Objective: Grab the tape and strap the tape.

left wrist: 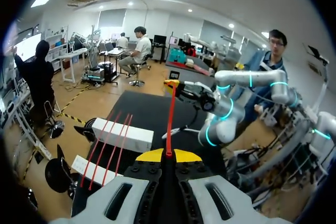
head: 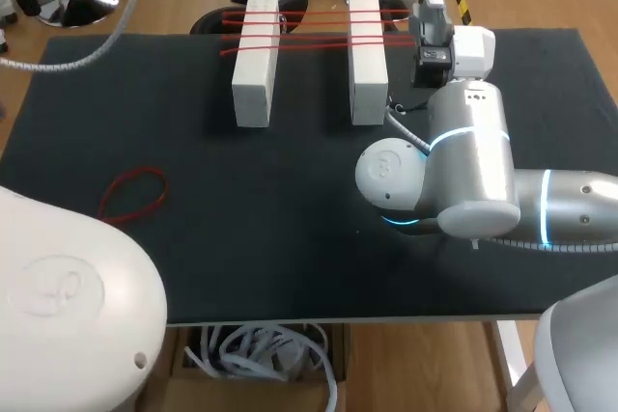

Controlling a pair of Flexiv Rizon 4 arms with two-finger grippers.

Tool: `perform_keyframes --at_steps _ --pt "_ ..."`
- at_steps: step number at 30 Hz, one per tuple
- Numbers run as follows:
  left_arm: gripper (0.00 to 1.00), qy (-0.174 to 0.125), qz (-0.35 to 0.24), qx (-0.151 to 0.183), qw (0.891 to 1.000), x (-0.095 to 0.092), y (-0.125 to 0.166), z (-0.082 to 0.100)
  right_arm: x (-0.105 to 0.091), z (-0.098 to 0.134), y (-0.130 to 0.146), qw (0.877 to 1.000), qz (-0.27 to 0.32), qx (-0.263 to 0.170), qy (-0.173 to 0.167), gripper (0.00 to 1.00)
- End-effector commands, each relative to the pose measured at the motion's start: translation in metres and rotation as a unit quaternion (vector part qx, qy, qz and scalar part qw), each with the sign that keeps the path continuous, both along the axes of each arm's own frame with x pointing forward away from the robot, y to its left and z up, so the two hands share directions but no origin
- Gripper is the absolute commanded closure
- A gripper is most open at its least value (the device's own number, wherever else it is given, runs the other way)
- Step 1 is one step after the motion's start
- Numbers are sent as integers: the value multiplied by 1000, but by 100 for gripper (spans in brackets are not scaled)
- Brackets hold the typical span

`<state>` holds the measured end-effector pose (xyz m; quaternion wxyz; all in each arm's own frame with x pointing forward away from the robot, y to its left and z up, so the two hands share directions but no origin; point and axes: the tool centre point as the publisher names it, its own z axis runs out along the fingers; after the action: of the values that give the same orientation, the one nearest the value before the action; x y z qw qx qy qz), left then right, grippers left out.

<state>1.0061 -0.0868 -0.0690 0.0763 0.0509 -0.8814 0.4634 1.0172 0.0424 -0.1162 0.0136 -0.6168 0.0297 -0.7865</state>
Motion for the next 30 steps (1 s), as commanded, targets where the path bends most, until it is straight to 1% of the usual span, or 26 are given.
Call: perform_keyframes --at_steps 1,4,6,8,13,21,30 --pt "100 -24 -8 86 996 -5 -9 8 0 2 -1 1000 1 -1 3 100" --pt "100 -40 -2 104 994 -8 -9 13 0 2 -1 1000 1 -1 3 100" --pt "100 -46 4 113 993 -9 -8 14 0 2 -1 1000 1 -1 3 100" --pt "100 -59 8 113 992 -11 -8 16 0 2 -1 1000 1 -1 3 100" --pt "100 -67 -3 133 989 -12 -11 20 0 2 -1 1000 1 -1 3 100" --pt "100 -93 -14 131 987 -17 -19 23 0 2 -1 1000 1 -1 3 100" --pt "100 -99 -19 141 985 -21 -16 27 0 2 -1 1000 1 -1 3 100"
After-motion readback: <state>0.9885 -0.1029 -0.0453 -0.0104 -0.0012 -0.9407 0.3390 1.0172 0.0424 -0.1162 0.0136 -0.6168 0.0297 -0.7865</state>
